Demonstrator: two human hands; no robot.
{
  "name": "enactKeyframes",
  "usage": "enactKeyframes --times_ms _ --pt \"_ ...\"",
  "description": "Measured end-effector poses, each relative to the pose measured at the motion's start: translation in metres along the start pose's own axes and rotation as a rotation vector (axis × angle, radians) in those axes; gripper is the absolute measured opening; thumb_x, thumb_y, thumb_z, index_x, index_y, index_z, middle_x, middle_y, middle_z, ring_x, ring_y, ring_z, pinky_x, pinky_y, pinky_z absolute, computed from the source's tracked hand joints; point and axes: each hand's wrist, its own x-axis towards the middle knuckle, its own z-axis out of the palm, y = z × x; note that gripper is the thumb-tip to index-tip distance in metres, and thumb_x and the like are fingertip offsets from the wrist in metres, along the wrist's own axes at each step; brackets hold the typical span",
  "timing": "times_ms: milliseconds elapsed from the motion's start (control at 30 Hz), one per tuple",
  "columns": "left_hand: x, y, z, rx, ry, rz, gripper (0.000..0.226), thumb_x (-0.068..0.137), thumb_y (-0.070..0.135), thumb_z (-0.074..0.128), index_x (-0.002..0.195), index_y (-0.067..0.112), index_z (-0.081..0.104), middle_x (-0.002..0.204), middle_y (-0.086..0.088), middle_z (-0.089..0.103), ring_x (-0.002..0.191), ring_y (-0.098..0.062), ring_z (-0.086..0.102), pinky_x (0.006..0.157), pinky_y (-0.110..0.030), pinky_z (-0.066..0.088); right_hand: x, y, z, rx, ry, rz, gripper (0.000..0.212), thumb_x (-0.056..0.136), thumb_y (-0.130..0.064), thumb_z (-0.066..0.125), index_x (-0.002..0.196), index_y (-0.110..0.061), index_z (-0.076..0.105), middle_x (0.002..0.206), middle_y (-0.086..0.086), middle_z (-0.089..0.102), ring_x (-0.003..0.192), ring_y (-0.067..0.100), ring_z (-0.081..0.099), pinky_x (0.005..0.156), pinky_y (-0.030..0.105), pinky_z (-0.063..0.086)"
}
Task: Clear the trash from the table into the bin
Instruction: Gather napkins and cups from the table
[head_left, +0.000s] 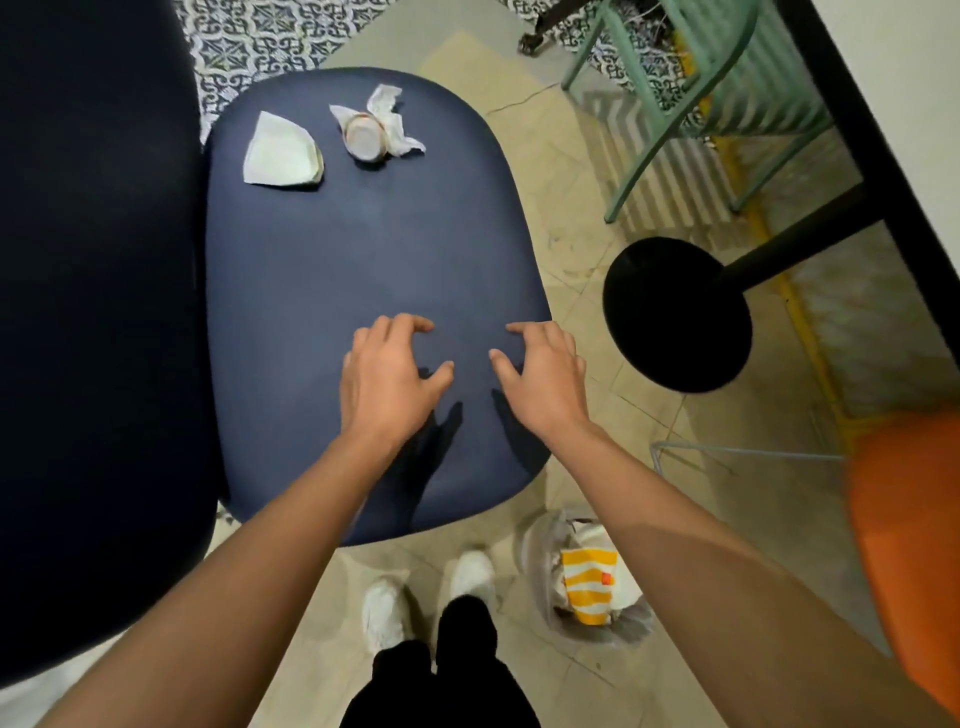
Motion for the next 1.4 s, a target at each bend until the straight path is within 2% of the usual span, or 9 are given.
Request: enactKeyframes --times_ms 533,933,1167,1400 --pt "0.120 -0.026 -0.027 0.017 0.052 -0.199 0.047 0.080 0.033 0.068 0.121 0.018 0.052 0.121 -0.007 0.054 0.117 -0.027 0.044 0.095 -0.037 0.038 0.130 -0.054 0.006 -0.016 -0.114 -0.102 0.040 0.093 -0.034 0.053 0.130 -0.020 0.048 0.136 0.001 0.045 0.128 0.019 0.037 0.107 0.038 0.031" --pt "0.215 -0.028 -0.032 -0.050 0.094 -0.208 0.053 0.082 0.028 0.066 0.130 0.018 0.043 0.131 -0.006 0.047 0.124 -0.024 0.044 0.093 -0.038 0.040 0.224 -0.095 0.004 -0.054 -0.145 -0.215 0.053 0.087 -0.017 0.057 0.136 -0.019 0.038 0.139 0.003 0.041 0.129 0.024 0.037 0.104 0.038 0.034" --pt "0.279 -0.034 -0.021 -0.016 0.047 -0.170 0.053 0.083 0.023 0.066 0.130 0.016 0.042 0.128 -0.010 0.046 0.120 -0.028 0.044 0.095 -0.038 0.040 0.290 -0.117 0.011 -0.077 -0.155 -0.268 0.057 0.086 -0.008 0.054 0.139 -0.019 0.035 0.139 0.005 0.041 0.125 0.027 0.039 0.099 0.039 0.037" --pt "0.317 -0.039 -0.004 0.022 0.036 -0.140 0.057 0.081 0.021 0.066 0.132 0.021 0.041 0.130 -0.008 0.042 0.117 -0.030 0.042 0.091 -0.040 0.042 0.332 -0.129 0.022 -0.011 -0.206 -0.357 0.065 0.080 0.002 0.052 0.139 -0.018 0.034 0.138 0.004 0.040 0.124 0.026 0.039 0.097 0.040 0.040"
